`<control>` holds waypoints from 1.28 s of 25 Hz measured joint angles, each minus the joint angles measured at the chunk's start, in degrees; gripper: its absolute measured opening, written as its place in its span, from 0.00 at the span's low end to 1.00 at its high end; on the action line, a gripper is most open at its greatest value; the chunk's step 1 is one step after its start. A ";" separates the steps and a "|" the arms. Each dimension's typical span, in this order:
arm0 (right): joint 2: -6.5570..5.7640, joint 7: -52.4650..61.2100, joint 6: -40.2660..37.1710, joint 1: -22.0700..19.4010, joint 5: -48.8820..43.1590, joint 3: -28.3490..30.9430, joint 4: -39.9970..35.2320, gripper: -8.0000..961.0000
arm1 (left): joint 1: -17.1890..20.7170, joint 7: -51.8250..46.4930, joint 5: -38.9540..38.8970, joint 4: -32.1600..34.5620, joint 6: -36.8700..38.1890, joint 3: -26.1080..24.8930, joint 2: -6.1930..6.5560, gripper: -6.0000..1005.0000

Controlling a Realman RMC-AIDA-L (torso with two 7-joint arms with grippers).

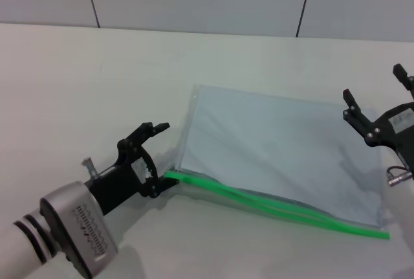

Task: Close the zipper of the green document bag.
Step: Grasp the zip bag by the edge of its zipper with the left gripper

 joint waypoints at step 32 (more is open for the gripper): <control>-0.08 0.08 -0.09 2.05 -0.08 -2.27 0.29 0.93 | -4.41 12.87 5.58 0.43 -2.72 -0.01 -0.18 0.46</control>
